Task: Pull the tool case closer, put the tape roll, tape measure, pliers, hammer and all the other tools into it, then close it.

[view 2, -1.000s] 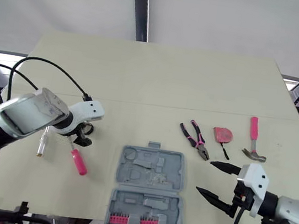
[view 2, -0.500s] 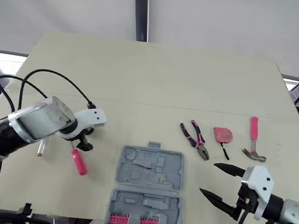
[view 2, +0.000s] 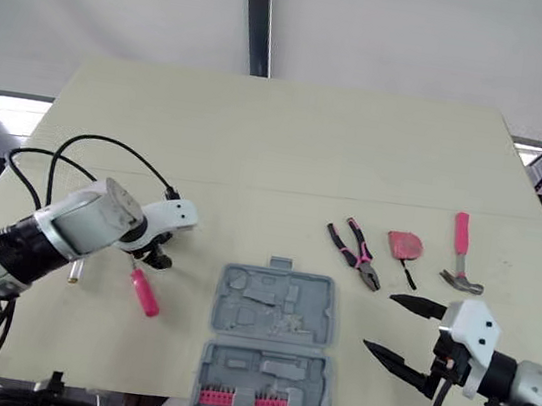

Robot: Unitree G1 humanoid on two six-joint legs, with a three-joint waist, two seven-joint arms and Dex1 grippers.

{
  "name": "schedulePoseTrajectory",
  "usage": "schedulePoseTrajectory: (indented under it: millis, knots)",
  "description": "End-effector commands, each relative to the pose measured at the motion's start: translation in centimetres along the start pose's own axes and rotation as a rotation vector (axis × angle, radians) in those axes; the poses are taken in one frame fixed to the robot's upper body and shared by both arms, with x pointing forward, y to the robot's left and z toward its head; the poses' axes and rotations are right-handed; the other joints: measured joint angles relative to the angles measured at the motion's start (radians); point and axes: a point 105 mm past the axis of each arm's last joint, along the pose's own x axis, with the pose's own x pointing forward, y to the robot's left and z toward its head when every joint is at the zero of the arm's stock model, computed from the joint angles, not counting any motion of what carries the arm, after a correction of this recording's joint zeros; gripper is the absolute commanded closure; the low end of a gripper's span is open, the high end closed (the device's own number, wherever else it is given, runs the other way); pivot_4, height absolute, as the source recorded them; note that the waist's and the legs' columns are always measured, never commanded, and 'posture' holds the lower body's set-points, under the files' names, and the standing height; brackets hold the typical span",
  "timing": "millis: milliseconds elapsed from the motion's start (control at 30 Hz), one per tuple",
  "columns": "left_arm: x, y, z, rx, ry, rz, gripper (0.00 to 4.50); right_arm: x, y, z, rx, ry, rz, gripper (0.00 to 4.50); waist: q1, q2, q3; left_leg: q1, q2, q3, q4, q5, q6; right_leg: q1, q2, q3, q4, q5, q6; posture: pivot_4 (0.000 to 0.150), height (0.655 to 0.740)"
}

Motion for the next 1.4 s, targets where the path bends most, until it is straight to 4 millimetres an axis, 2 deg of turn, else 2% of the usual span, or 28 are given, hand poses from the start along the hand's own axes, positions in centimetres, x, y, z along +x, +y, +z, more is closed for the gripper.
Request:
schedulePoseTrajectory:
  millis: [33,133,167,467,667,867,933,1033,1167,1400]
  knots:
    - [-0.2,0.7,-0.3,-0.002,0.011,0.042,2.82,-0.3,-0.1,0.9,-0.031,-0.011,-0.013,0.0,0.0,0.0,0.0,0.0,0.0,0.0,0.0,0.0,0.0,0.0,0.0,0.0,0.0,0.0,0.0,0.15,0.74]
    - [-0.1,0.6,-0.4,0.005,0.017,0.043,4.32,-0.1,0.0,0.8,-0.028,-0.011,-0.011,0.0,-0.002,0.0,0.0,0.0,0.0,0.0,0.0,0.0,0.0,0.0,0.0,0.0,0.0,0.0,0.0,0.15,0.74]
    - [-0.1,0.6,-0.5,0.004,0.018,0.044,4.44,-0.1,0.0,0.8,-0.027,-0.011,-0.011,0.0,-0.002,0.0,0.0,0.0,0.0,0.0,0.0,0.0,0.0,0.0,0.0,0.0,0.0,0.0,0.0,0.15,0.74]
    - [-0.5,0.8,-0.6,0.01,0.019,0.05,4.44,0.2,-0.1,1.0,-0.028,-0.017,-0.014,0.0,-0.005,0.0,0.0,0.0,0.0,0.0,0.0,0.0,0.0,0.0,0.0,0.0,0.0,0.0,0.0,0.15,0.74]
    - [-3.5,-0.7,0.1,0.006,-0.14,-0.071,4.44,-0.5,-0.1,1.0,-0.031,-0.008,-0.039,0.0,-0.01,0.0,0.0,0.0,0.0,0.0,-0.001,0.0,0.0,-0.001,0.0,0.0,0.001,0.0,0.0,0.15,0.74]
    - [-6.5,-2.0,-0.2,0.0,-0.31,-0.195,4.44,-1.0,0.7,0.6,-0.014,0.004,-0.066,0.0,-0.008,0.0,0.0,0.0,0.0,0.0,0.0,0.0,0.0,-0.001,0.0,0.0,0.001,0.0,0.0,0.15,0.74]
    - [-7.5,-3.2,-0.1,0.04,-0.413,-0.277,4.44,-1.2,1.1,0.2,-0.009,0.018,-0.064,0.0,-0.007,0.0,0.0,0.0,0.0,0.0,0.0,0.0,0.0,-0.001,-0.001,0.0,0.001,0.0,0.0,0.15,0.74]
    - [-7.8,-4.2,-0.7,0.04,-0.488,-0.336,4.44,-1.5,1.4,0.1,-0.008,0.023,-0.068,0.0,-0.01,0.0,0.0,0.0,0.001,0.0,-0.001,0.0,0.0,-0.001,-0.001,0.0,0.001,0.0,0.0,0.15,0.74]
    - [-8.3,-5.2,-0.5,0.068,-0.601,-0.39,4.44,-1.7,1.5,0.0,-0.006,0.025,-0.081,0.0,-0.008,0.0,0.0,0.0,0.001,0.001,0.0,0.0,0.0,-0.001,-0.001,0.0,0.001,0.0,0.0,0.15,0.74]
    - [-8.4,-6.3,1.2,0.15,-0.678,-0.449,4.44,-1.8,1.7,-0.3,-0.004,0.029,-0.093,0.0,-0.007,0.0,0.0,0.0,0.0,0.001,0.0,0.0,0.0,0.0,-0.001,0.0,0.001,0.0,0.0,0.15,0.74]
